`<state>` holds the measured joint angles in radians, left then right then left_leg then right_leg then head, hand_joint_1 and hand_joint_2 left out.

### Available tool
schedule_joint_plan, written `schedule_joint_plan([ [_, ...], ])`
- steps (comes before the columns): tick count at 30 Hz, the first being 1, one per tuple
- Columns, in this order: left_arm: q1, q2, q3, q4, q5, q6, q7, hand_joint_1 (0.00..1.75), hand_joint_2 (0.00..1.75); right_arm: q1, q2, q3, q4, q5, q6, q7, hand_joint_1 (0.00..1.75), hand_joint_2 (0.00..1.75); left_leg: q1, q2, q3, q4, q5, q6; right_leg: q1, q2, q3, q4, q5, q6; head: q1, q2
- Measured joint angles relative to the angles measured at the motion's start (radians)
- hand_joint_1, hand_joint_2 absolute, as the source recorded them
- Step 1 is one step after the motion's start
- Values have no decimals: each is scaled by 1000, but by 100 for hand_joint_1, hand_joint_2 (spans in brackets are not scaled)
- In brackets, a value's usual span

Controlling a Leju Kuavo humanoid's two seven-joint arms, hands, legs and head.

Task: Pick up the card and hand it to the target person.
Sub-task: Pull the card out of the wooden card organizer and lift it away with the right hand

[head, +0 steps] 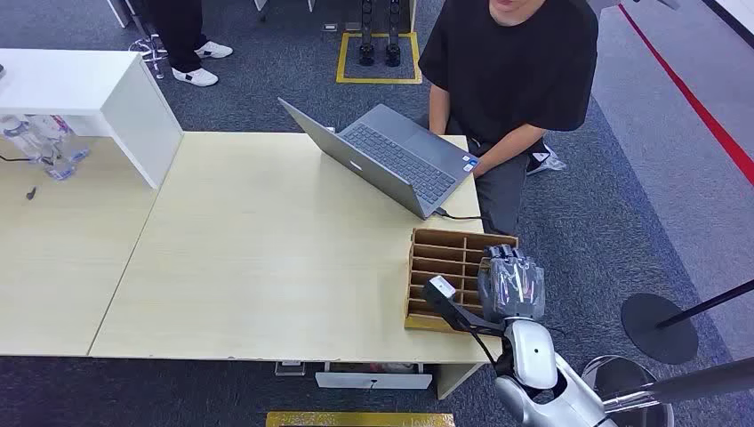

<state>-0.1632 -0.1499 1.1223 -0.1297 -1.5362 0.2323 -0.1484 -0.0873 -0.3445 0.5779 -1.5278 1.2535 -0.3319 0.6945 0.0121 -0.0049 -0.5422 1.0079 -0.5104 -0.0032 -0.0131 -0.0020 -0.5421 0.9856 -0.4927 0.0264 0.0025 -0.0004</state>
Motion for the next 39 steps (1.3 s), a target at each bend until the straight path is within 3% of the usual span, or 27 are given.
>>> schedule_joint_plan([
  [4,0,0,0,0,0,0,0,0,0,4,0,-6,0,9,2,4,134,175,0,0,0,0,0,0,0,0,0,0,0,0,0,0],
  [10,0,0,0,0,0,0,0,0,0,5,0,-9,0,23,0,4,155,175,0,0,0,0,0,0,0,0,0,0,0,0,0,0],
  [21,0,0,0,0,0,1,0,0,0,4,0,-12,0,31,-4,3,153,175,0,0,0,0,0,0,0,0,0,0,0,0,0,0],
  [26,0,0,0,0,0,1,0,0,0,4,1,-12,0,32,-14,-2,162,175,0,0,0,0,0,0,0,0,0,0,0,0,0,0],
  [39,0,0,-1,0,0,1,-1,0,0,2,1,-11,-56,74,26,-15,148,175,0,0,-1,0,0,0,0,0,0,0,0,0,0,0],
])
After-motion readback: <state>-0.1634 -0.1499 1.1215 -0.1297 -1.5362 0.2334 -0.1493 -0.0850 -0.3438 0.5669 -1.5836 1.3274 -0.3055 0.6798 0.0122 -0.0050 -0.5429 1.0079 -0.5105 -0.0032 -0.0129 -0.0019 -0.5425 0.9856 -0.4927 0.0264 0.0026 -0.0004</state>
